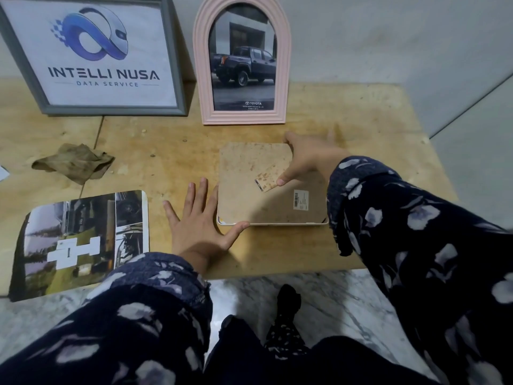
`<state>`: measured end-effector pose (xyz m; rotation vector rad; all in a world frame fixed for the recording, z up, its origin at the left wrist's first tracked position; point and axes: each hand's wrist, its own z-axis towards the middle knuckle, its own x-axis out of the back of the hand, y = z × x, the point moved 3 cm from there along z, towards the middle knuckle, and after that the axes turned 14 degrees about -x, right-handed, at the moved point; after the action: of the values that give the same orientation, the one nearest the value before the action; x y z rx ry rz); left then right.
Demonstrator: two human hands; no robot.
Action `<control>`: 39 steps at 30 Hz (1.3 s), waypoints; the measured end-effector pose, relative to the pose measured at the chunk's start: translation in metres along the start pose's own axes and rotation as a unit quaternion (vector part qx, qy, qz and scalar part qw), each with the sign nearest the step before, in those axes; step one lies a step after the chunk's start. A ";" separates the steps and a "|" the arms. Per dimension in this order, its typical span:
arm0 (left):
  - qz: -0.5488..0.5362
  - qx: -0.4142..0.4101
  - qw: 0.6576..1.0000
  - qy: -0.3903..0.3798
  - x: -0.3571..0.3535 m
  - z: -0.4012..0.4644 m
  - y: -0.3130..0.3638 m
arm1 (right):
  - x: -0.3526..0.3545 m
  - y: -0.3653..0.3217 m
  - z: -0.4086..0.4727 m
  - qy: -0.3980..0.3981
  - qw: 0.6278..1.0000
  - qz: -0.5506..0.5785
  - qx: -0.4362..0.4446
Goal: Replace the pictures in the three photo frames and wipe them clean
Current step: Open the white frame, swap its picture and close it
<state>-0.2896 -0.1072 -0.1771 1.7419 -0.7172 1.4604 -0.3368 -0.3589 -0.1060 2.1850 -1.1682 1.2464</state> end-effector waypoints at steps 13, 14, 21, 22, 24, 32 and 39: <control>-0.036 -0.036 0.998 0.048 0.000 -0.006 -0.007 | -0.007 -0.001 -0.058 0.184 0.983 0.017 -0.014; -0.033 -0.046 0.997 0.055 0.001 -0.009 -0.005 | -0.008 0.001 -0.066 0.194 0.980 0.034 -0.006; 0.008 -0.079 0.988 0.133 0.037 -0.008 0.013 | 0.010 0.013 -0.091 0.266 0.960 0.073 0.051; 0.003 -0.076 0.987 0.145 0.043 -0.003 0.018 | 0.017 0.018 -0.092 0.266 0.960 0.077 0.049; -0.001 -0.069 0.984 0.164 0.052 0.008 0.035 | 0.031 0.035 -0.091 0.259 0.962 0.084 0.037; -0.220 -0.039 0.965 0.135 0.055 0.050 0.146 | 0.068 0.143 -0.072 0.218 0.971 0.088 -0.037; -0.124 -0.074 0.989 0.002 0.009 0.073 0.227 | 0.046 0.232 -0.044 0.168 0.979 0.085 -0.082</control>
<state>-0.4284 -0.2962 -0.1316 1.6480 -0.5686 1.2101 -0.5344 -0.4898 -0.0625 1.7028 -1.2812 1.4624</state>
